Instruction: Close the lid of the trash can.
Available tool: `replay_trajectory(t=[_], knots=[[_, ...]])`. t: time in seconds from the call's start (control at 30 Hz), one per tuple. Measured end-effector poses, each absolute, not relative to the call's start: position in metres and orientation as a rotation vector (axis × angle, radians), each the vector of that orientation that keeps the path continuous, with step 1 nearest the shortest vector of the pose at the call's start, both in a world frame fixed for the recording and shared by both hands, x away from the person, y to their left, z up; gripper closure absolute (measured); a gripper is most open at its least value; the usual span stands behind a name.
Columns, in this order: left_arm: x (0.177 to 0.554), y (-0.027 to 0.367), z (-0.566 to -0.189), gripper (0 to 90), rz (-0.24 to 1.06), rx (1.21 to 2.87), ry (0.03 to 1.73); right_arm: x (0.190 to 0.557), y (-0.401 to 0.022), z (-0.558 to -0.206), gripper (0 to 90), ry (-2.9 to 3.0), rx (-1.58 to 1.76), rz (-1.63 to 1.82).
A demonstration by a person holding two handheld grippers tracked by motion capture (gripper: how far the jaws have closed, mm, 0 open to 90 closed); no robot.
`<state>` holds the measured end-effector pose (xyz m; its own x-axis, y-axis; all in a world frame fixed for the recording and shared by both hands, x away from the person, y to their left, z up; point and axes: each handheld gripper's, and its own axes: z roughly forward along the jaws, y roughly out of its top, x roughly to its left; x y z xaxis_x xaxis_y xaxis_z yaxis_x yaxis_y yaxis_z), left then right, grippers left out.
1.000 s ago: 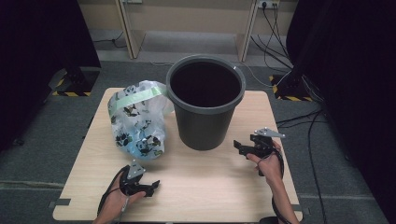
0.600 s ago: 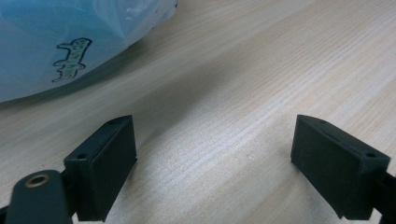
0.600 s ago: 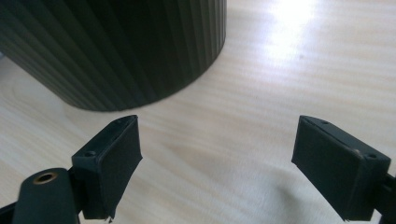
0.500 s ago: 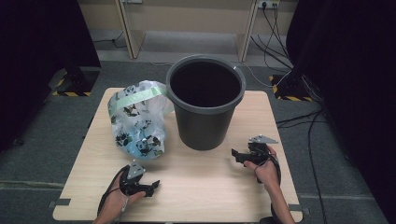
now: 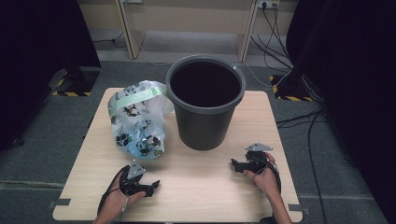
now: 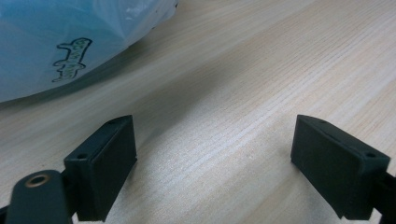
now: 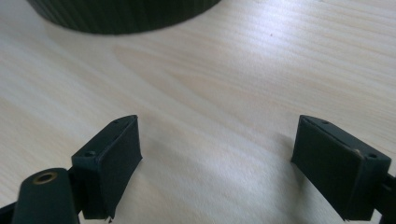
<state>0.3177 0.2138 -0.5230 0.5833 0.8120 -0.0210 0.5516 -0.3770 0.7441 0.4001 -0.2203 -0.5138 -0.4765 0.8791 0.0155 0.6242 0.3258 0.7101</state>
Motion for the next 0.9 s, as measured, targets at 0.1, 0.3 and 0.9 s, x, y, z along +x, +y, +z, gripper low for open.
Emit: replay_trajectory(t=[0.1,0.3,0.9], knots=[[0.318,0.214,-0.523,13.3,0.456,2.083,1.080,0.396,-0.220,-0.514,14.6,2.226,1.315,0.918],[0.318,0.214,-0.523,13.3,0.456,2.083,1.081,0.390,-0.221,-0.516,13.7,2.205,1.324,0.926],[0.318,0.214,-0.523,13.3,0.455,2.082,1.081,0.385,-0.221,-0.516,11.4,2.209,1.327,0.923]])
